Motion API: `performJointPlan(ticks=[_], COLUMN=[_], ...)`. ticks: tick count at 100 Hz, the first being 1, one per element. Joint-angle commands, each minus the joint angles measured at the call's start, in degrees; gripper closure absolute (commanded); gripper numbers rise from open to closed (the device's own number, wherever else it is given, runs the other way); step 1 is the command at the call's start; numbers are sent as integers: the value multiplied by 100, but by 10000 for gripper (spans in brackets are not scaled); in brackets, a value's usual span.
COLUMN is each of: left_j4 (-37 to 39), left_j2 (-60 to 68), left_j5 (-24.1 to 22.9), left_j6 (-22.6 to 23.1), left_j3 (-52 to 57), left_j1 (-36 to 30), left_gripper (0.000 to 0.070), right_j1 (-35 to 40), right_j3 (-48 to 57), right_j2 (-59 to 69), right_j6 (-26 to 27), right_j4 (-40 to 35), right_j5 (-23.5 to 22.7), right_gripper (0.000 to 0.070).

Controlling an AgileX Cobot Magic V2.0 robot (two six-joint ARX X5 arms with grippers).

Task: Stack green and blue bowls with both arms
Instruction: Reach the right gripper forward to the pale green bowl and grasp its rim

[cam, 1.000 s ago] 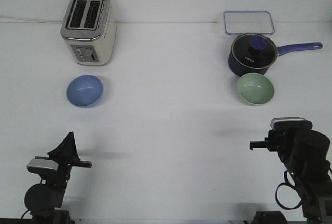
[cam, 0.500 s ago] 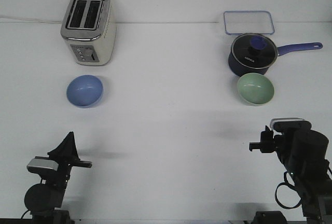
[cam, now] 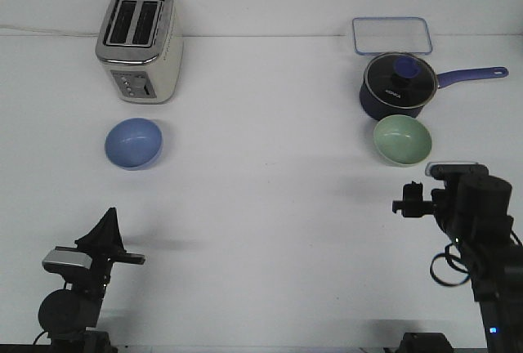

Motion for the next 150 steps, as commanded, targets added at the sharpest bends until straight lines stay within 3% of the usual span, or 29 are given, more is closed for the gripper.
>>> performJointPlan(ticks=[1, 53, 68, 132, 139, 150], left_j4=[68, 68, 68, 68, 66, 66], left_j2=[-7, -7, -7, -7, -7, -7], left_j5=[2, 0, 2, 2, 2, 2], left_j6=[72, 72, 72, 72, 72, 72], left_j3=[-111, -111, -111, -111, -111, -111], left_j1=[-2, -2, -2, -2, -2, -2], left_gripper=[690, 690, 690, 690, 690, 690], right_j1=[-136, -1056, -1110, -1132, -1132, -1132], right_j3=[308, 2275, 2297, 2295, 2295, 2295], right_j2=[509, 3969, 4446, 5418, 5449, 5458], right_j6=[46, -544, -562, -649, -649, -649], right_j4=[63, 494, 741, 1115, 1095, 1091], right_j5=[0, -256, -520, -664, -664, -662], right_gripper=[246, 246, 246, 253, 278, 409])
